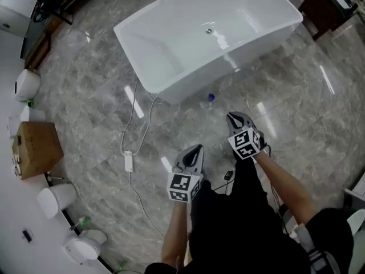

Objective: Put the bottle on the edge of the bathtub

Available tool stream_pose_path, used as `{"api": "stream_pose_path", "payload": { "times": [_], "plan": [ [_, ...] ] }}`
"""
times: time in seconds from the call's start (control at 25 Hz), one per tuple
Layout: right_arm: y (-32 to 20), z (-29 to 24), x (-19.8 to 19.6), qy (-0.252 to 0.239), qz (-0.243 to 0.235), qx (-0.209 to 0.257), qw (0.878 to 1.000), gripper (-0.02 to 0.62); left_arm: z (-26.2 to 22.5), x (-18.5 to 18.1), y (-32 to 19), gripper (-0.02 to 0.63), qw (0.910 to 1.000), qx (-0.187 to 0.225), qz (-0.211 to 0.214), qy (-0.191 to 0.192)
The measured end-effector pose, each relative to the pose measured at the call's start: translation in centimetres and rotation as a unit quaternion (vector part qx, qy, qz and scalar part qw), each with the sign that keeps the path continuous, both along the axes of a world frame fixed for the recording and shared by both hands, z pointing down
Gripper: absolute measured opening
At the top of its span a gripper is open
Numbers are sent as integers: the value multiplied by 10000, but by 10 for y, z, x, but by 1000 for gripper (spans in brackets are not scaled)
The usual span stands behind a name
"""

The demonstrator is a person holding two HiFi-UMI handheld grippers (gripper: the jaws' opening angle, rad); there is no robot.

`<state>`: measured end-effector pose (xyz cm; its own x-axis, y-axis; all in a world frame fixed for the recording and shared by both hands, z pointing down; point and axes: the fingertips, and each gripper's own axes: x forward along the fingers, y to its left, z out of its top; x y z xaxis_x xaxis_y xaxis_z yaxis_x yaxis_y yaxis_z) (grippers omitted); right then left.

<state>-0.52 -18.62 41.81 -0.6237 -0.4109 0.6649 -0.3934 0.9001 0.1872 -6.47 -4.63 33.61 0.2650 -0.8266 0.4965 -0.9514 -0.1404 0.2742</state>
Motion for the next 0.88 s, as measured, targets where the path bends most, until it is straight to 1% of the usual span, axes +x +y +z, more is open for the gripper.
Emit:
{"api": "stream_pose_path", "payload": {
  "times": [0.12,0.2,0.32,0.44,0.56,0.72,0.88],
  "plan": [
    [37,-20,2,-158,608,95,9980,21,-11,-16,35,11,9988,53,475,-76],
    [68,-31,5,-237,901,130,9956,15,-18,-20,60,11,9962,70,858,-128],
    [113,-46,11,-291,1088,241,9933,14,-21,-22,93,11,9913,100,1304,-148],
    [149,-66,22,-451,1211,299,9912,14,-25,-12,117,11,9868,151,1608,-95],
    [181,-86,38,-699,1392,271,9874,14,-35,4,134,11,9836,267,1781,-37],
    [223,-116,63,-1043,1653,241,9804,14,-58,28,158,11,9812,461,1873,56],
    [268,-146,94,-1539,1783,181,9717,14,-78,62,186,11,9809,661,1823,173]
  ]
}}
